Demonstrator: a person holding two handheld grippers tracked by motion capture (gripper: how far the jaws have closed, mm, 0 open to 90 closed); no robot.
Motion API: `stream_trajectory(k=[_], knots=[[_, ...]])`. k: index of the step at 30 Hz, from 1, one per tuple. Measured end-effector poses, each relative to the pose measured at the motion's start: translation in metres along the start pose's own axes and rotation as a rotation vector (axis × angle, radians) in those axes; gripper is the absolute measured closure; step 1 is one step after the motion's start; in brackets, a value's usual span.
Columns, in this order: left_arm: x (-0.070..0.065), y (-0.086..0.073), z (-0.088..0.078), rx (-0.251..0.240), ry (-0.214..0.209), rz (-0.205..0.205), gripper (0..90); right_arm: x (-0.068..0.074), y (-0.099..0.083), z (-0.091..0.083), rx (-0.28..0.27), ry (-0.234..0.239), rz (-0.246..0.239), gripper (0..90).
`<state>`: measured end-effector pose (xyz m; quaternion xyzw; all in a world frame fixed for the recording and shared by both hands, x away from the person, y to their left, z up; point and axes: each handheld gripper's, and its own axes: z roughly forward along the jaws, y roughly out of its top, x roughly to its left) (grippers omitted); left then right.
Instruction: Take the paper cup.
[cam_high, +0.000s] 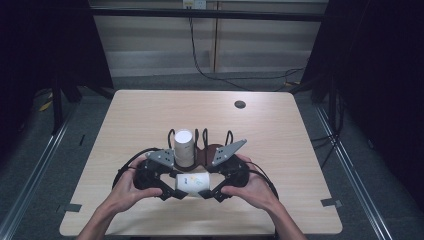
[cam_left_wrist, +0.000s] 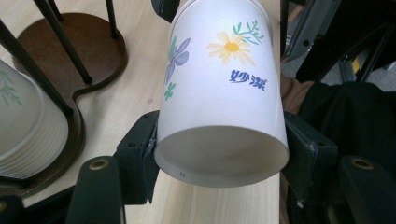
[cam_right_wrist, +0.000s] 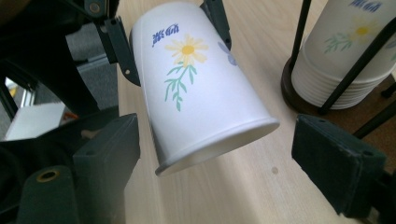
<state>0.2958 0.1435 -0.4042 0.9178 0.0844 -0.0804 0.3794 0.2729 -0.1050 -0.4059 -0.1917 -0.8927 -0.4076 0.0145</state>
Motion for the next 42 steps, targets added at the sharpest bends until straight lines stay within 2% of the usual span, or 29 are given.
stream_trajectory(k=[2,5,9,11,13,15,21,23,29,30,36,42], knots=[[-0.001,-0.001,-0.001,0.01,0.001,0.003,36.9,-0.001,0.0,-0.003,-0.027,0.004,0.015,14.9],[-0.001,-0.002,-0.007,-0.032,0.007,-0.006,36.9,-0.003,-0.001,-0.006,-0.053,0.002,0.025,14.7],[0.001,-0.007,-0.01,-0.084,0.014,-0.01,36.9,-0.002,-0.002,-0.006,-0.056,0.008,0.029,15.2],[0.002,-0.009,-0.011,-0.088,0.032,-0.009,36.9,-0.001,-0.003,-0.006,-0.059,0.017,0.035,15.9],[0.003,-0.012,-0.014,-0.118,0.018,-0.032,36.9,-0.002,-0.004,-0.006,-0.083,0.015,0.042,15.8],[0.004,-0.014,-0.017,-0.139,0.024,-0.04,36.9,-0.002,-0.005,-0.007,-0.109,0.006,0.05,14.7],[0.006,-0.019,-0.02,-0.198,0.013,-0.038,36.9,-0.005,-0.012,-0.004,-0.125,0.035,0.085,14.0],[0.006,-0.019,-0.019,-0.198,0.022,-0.034,36.9,-0.005,-0.013,-0.003,-0.133,0.042,0.089,13.9],[0.002,-0.019,-0.017,-0.237,0.032,-0.026,36.9,-0.005,-0.014,-0.006,-0.183,0.038,0.094,13.8],[0.001,-0.019,-0.017,-0.255,0.032,-0.023,36.8,-0.005,-0.014,-0.007,-0.196,0.03,0.097,14.1],[0.0,-0.02,-0.018,-0.289,0.03,-0.018,36.8,-0.006,-0.016,-0.012,-0.267,0.028,0.099,13.6],[-0.003,-0.019,-0.014,-0.289,0.046,-0.002,36.8,-0.009,-0.018,-0.013,-0.318,0.049,0.105,13.6]])
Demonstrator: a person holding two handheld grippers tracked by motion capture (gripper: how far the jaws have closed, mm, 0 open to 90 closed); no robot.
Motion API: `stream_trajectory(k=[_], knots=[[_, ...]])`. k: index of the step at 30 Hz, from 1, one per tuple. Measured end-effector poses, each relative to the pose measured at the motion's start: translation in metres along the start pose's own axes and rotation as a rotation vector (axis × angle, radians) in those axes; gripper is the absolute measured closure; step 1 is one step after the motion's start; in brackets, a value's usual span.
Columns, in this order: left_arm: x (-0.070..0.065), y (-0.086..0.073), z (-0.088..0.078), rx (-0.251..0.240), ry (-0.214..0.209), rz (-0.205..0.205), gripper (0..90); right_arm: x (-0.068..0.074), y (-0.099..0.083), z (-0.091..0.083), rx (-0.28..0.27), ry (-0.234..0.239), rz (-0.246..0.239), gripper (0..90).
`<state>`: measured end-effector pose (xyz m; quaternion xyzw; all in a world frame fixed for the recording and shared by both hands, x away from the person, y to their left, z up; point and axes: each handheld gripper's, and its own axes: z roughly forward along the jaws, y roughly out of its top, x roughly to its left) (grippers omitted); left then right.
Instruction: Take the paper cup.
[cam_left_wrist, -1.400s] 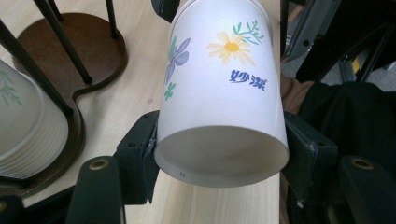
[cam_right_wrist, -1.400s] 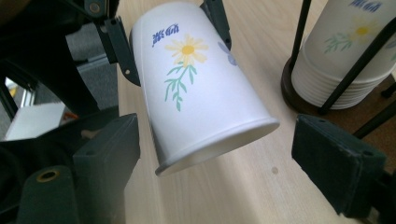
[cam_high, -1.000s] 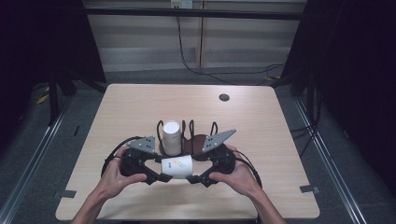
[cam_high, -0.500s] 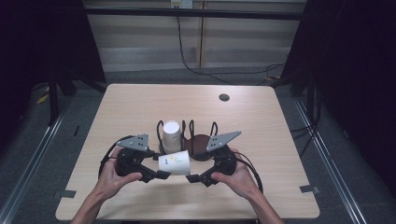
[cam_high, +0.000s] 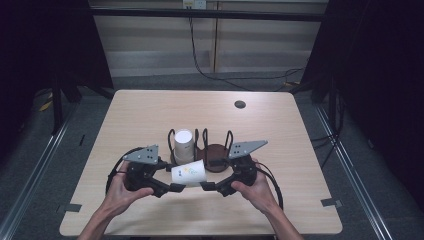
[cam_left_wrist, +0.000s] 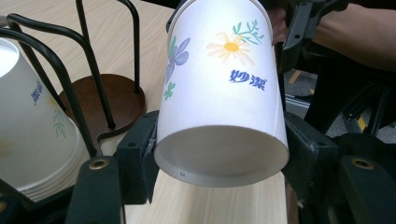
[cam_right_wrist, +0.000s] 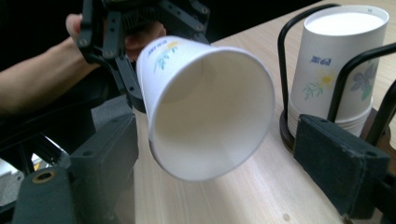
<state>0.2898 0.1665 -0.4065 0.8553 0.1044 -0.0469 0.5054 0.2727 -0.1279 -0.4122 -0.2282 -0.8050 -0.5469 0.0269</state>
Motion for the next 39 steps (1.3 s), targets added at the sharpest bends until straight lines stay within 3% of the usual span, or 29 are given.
stream_trajectory(k=[6,20,26,32,39], knots=[[-0.003,0.0,0.003,-0.027,-0.01,-0.004,36.8,0.001,0.0,-0.002,-0.027,0.016,-0.023,13.4],[-0.007,0.0,0.008,-0.053,-0.021,0.013,36.8,-0.001,-0.001,0.002,-0.044,0.043,-0.011,13.7],[-0.009,-0.001,0.012,-0.066,-0.039,0.023,36.8,-0.002,-0.001,0.003,-0.049,0.079,-0.001,13.7],[-0.007,-0.003,0.013,-0.077,-0.046,0.013,36.8,-0.003,-0.003,0.005,-0.052,0.108,0.018,19.4],[-0.003,-0.006,0.015,-0.07,-0.06,-0.004,36.4,-0.005,-0.003,0.004,-0.054,0.111,0.015,23.3]])
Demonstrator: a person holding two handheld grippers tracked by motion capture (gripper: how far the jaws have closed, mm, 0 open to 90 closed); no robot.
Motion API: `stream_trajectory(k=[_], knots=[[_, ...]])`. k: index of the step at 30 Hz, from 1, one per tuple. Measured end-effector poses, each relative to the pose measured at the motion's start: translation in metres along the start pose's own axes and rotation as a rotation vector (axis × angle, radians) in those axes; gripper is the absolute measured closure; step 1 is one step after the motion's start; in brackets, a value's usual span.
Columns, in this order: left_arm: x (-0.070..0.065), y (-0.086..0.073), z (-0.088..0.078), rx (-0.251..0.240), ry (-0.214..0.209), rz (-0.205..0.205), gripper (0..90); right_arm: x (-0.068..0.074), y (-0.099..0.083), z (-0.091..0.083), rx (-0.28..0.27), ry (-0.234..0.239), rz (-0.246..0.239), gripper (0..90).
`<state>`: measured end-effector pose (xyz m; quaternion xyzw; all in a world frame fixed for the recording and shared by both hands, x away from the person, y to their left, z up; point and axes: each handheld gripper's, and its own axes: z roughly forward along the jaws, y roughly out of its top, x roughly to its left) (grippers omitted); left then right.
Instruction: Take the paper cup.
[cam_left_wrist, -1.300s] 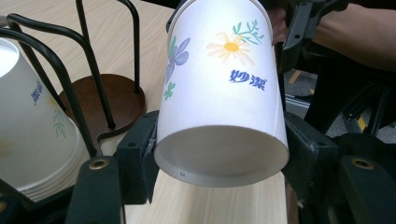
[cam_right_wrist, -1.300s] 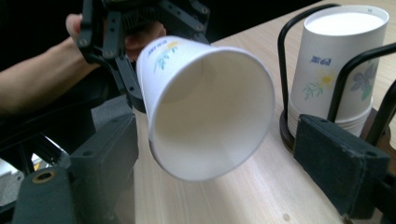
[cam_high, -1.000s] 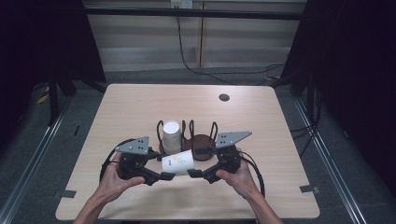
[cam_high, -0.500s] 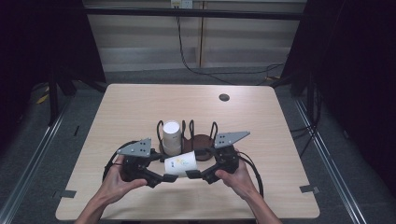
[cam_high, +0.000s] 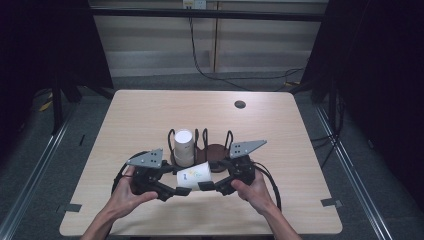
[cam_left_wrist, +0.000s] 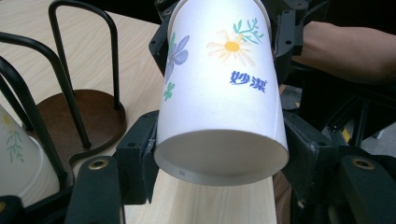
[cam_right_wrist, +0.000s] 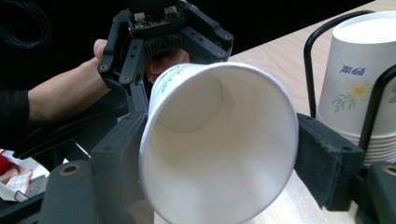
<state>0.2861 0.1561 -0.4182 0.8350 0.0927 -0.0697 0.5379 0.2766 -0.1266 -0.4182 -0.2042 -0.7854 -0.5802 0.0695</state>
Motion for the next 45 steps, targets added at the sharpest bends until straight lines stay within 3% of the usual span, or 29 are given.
stream_trajectory(k=[7,11,23,30,36,38,40,45], knots=[[0.001,-0.001,0.003,0.017,0.014,-0.022,32.4,0.001,0.0,-0.001,-0.002,-0.011,-0.01,26.7],[0.001,-0.001,0.003,0.028,0.028,-0.015,30.9,0.002,0.0,0.0,-0.003,-0.019,-0.017,27.4],[0.002,-0.001,0.003,0.057,0.061,-0.036,15.8,0.0,0.001,-0.003,-0.023,-0.041,0.001,27.4],[0.001,-0.004,0.001,0.089,0.054,-0.032,15.9,-0.001,0.002,-0.006,-0.006,-0.059,0.013,27.4],[0.008,-0.014,0.001,0.116,0.061,-0.076,15.9,-0.003,0.001,-0.009,-0.011,-0.061,0.029,27.5],[0.01,-0.018,0.001,0.128,0.091,-0.094,15.9,-0.004,0.001,-0.009,-0.006,-0.069,0.03,27.5],[0.012,-0.02,0.001,0.138,0.09,-0.104,16.0,-0.004,0.001,-0.009,-0.004,-0.071,0.034,27.5],[0.014,-0.019,-0.007,0.111,0.109,-0.111,16.0,-0.006,0.003,-0.011,0.016,-0.097,0.049,27.6]])
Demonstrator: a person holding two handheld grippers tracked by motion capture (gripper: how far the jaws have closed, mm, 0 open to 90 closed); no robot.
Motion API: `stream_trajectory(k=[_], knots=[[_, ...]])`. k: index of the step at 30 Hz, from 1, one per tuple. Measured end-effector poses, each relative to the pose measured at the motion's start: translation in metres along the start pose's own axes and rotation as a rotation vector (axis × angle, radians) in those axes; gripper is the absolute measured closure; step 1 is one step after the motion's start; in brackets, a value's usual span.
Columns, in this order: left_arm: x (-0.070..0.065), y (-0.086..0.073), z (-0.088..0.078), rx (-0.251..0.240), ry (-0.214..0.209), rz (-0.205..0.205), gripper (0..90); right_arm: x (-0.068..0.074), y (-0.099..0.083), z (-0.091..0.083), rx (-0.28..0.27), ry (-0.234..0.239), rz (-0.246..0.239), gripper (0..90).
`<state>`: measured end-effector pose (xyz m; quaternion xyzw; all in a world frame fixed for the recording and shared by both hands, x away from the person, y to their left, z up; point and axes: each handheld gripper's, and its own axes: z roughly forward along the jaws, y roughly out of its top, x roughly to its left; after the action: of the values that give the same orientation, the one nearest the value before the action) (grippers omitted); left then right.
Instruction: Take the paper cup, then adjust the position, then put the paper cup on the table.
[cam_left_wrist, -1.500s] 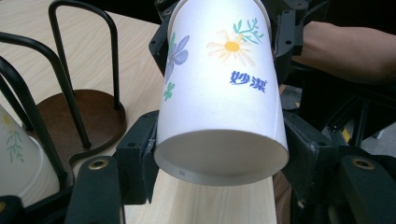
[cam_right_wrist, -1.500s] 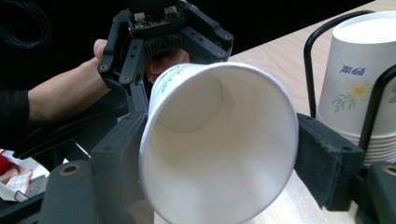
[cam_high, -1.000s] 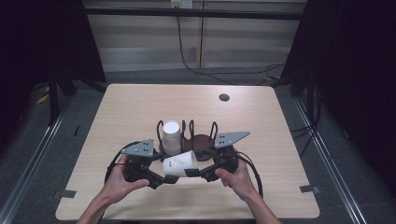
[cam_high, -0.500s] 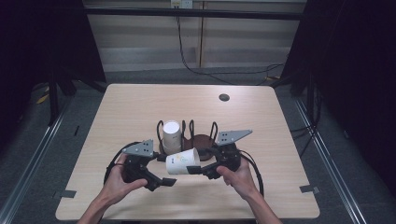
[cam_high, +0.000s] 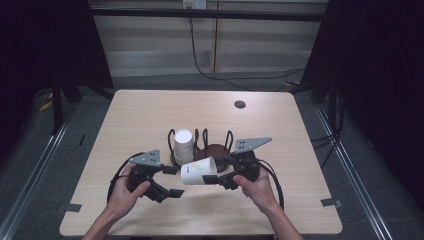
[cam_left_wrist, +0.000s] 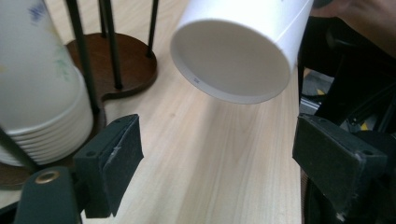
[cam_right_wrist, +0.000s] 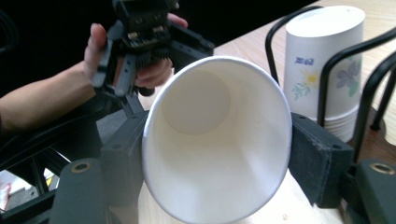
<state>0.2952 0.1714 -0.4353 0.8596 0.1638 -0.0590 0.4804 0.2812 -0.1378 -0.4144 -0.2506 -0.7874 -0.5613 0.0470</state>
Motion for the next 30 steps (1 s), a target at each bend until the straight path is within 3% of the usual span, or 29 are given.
stream_trajectory(k=[4,10,18,30], knots=[[0.004,-0.003,-0.006,0.012,0.049,-0.007,16.0,-0.003,0.002,-0.001,0.024,-0.025,0.013,27.7],[0.009,-0.008,-0.016,0.018,0.085,-0.02,16.0,-0.007,0.001,-0.005,0.026,-0.04,0.036,27.7],[0.013,-0.011,-0.028,-0.008,0.108,-0.024,16.0,-0.008,0.002,-0.013,0.071,-0.069,0.039,27.8],[0.017,-0.017,-0.033,0.004,0.136,-0.037,16.1,-0.016,-0.002,-0.032,0.145,-0.138,0.056,27.9]])
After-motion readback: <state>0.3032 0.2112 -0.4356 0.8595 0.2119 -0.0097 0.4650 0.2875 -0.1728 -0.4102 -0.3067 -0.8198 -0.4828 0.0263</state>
